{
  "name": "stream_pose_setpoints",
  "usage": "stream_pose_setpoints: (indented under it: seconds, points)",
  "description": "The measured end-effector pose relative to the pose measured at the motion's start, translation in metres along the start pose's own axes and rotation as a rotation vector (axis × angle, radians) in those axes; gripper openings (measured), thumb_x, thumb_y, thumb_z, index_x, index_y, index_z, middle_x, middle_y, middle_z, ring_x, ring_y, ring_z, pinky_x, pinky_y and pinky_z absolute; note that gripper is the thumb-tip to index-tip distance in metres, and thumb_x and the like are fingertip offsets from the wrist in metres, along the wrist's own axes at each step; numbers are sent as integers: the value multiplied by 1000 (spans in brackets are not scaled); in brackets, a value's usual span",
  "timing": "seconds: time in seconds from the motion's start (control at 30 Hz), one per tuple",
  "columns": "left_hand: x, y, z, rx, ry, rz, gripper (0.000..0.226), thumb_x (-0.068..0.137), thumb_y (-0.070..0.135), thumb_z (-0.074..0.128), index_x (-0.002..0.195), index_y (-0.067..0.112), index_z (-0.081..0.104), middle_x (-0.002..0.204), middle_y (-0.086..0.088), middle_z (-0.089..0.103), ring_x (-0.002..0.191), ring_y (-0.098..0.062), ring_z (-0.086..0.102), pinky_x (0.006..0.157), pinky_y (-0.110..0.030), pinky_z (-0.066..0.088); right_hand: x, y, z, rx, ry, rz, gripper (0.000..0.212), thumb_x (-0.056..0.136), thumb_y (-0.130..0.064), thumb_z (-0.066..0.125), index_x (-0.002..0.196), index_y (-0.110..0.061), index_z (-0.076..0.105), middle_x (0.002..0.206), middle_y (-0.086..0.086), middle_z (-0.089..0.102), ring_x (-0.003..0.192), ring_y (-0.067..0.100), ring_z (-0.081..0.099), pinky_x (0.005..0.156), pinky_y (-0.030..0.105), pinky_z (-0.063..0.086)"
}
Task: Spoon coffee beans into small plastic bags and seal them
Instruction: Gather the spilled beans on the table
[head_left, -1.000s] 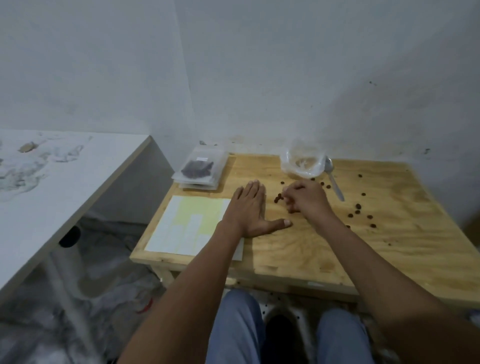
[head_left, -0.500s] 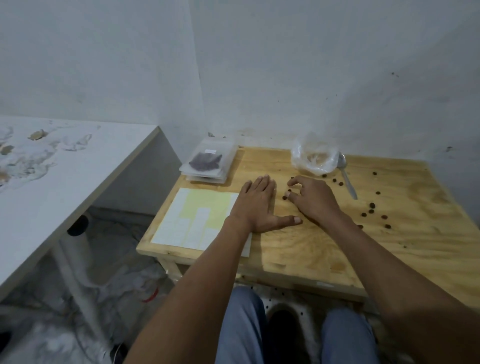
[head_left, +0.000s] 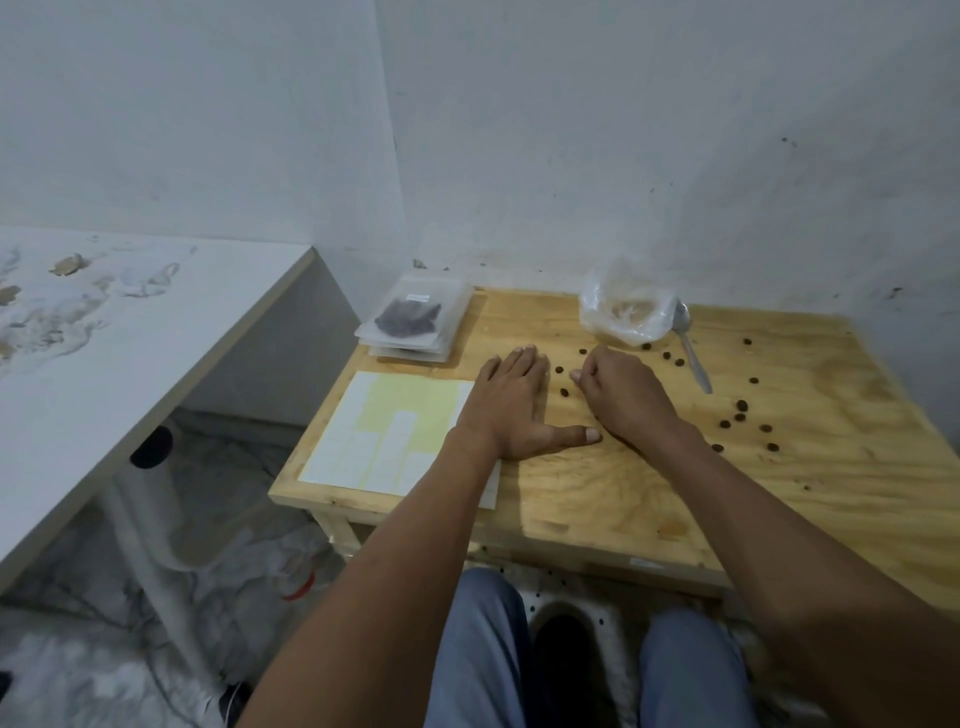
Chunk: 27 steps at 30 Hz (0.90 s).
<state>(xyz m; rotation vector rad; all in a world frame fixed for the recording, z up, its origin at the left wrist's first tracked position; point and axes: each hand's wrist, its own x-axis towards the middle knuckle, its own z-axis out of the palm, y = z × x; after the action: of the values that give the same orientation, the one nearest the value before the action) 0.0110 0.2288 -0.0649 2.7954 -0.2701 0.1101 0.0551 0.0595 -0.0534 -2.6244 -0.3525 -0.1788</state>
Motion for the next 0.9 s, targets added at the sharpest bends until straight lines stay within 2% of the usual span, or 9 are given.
stream_pose_setpoints:
  seconds: [0.13,0.23,0.27,0.33,0.4,0.5,0.6,0.77,0.9]
  points:
    - [0,1,-2,-1,-12,-6,126,69,94,52,160,12,24,170,-6,14,157,-18,7,127,-42,3,4,-2,-11,407,107,252,29,106,-32,46,99,-7,60,85,7,65,71,19,57,62,36,44]
    - [0,2,-3,15,-9,-6,127,68,94,52,159,11,24,170,-7,15,157,-19,9,127,-42,4,8,0,-18,862,67,499,23,103,-17,43,111,-6,63,83,6,61,56,12,45,48,27,35]
    - [0,2,-3,19,-9,-8,127,68,95,52,159,10,24,170,-7,15,157,-19,9,127,-42,4,7,0,-21,928,56,546,27,101,-11,41,116,-5,62,82,4,59,55,11,43,48,27,35]
    - [1,1,-2,19,-13,-14,128,67,96,50,160,11,24,170,-6,15,157,-18,8,127,-43,4,6,0,-25,811,43,541,35,96,-6,37,116,-4,66,90,2,60,70,15,52,59,33,46]
    - [1,0,-1,20,-13,-12,128,67,96,50,160,11,24,170,-6,15,157,-18,8,127,-43,5,1,-1,-29,504,53,412,30,96,-15,43,104,-8,71,96,2,65,86,20,58,78,41,51]
    - [1,1,-1,17,0,-1,126,68,95,51,159,11,26,169,-7,17,157,-19,10,127,-43,6,-7,2,-26,236,51,198,13,91,-28,65,86,-18,71,71,-7,62,65,12,56,61,31,44]
    - [0,1,-1,14,-4,-1,125,68,95,51,159,12,26,169,-7,17,157,-19,10,127,-43,5,-11,7,-20,129,-24,114,13,83,-34,80,84,-23,72,74,-10,60,76,12,57,70,31,47]
    - [1,-1,1,10,2,-5,129,66,97,48,159,11,26,169,-7,17,157,-19,10,127,-43,6,-15,2,-17,0,-13,29,10,93,-30,70,91,-20,71,85,-2,69,85,20,64,72,34,51]
    - [0,0,-1,14,6,-3,131,64,98,45,159,11,27,169,-7,18,157,-19,10,127,-42,6,-12,0,-14,-29,5,35,24,103,-30,53,97,-13,68,89,2,69,83,22,62,66,32,45]
